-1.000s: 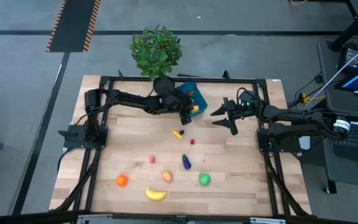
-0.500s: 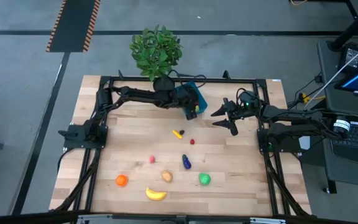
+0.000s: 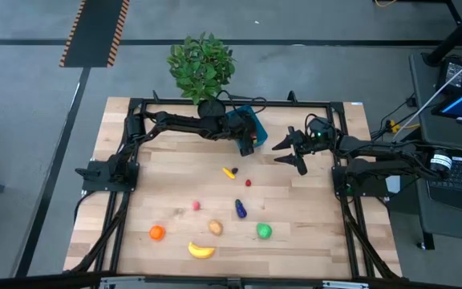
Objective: Pick and placing Produce into tupperware
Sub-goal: Put the strawberry into the blue bin, then put the raspberry into the blue bin
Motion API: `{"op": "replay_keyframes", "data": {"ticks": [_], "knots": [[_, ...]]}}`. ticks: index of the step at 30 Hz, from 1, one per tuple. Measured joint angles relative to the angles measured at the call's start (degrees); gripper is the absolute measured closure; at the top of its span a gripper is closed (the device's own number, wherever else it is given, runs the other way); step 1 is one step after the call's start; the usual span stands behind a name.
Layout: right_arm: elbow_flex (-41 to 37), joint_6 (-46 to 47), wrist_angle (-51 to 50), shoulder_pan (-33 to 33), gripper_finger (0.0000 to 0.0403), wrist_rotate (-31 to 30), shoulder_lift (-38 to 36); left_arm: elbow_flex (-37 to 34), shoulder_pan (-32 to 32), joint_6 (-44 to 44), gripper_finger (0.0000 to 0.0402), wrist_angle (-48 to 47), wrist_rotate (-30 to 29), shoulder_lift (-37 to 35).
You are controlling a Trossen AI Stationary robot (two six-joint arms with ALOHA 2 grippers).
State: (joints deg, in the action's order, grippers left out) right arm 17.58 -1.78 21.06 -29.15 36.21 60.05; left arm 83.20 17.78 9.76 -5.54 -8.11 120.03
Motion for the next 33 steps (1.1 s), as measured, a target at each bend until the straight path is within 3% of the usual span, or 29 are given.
{"op": "replay_keyframes", "data": {"ticks": [6, 20, 25, 33], "knots": [[0.0, 0.0, 0.0, 0.0, 0.0173, 0.0, 0.0, 0.0, 0.0, 0.6, 0.0146, 1.7, -0.1, 0.0], [0.0, 0.2, -0.4, 0.4, 0.0173, 0.0, 0.0, -1.4, -4.1, 4.3, 0.0149, 2.7, -0.2, -5.5], [0.0, 1.6, -0.4, 1.7, 0.0173, 0.0, 0.0, -6.7, -6.8, 2.6, 0.0149, 3.4, -0.1, -8.3], [0.0, 3.1, 0.3, 3.6, 0.0173, -0.1, 0.2, -21.5, -12.2, -1.6, 0.0149, 17.9, -0.1, -18.6]]}}
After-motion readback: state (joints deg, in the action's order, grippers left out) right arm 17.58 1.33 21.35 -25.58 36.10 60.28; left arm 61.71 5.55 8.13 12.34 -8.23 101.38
